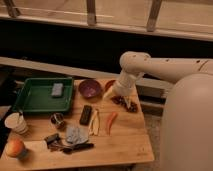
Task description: Place banana in purple bowl
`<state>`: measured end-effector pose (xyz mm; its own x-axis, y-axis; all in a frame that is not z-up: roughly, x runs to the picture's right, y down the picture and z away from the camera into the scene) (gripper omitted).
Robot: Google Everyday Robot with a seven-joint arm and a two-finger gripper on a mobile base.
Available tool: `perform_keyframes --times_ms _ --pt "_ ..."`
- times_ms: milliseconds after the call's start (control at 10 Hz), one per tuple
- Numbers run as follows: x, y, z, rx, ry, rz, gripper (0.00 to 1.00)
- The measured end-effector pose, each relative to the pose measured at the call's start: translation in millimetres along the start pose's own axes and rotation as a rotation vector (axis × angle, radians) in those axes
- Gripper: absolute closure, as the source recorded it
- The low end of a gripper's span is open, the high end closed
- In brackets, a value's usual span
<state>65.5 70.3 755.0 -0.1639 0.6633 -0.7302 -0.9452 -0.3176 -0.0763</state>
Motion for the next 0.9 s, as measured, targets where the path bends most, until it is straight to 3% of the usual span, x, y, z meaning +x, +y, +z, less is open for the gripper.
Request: perform_keyframes --times_ms 200,700,900 --pt "7 24 20 -0.012 0.028 -0.055 0.20" --pt "6 20 19 -0.004 0.026 -0.055 0.20" --pt "7 35 25 0.048 0.020 -0.097 0.20"
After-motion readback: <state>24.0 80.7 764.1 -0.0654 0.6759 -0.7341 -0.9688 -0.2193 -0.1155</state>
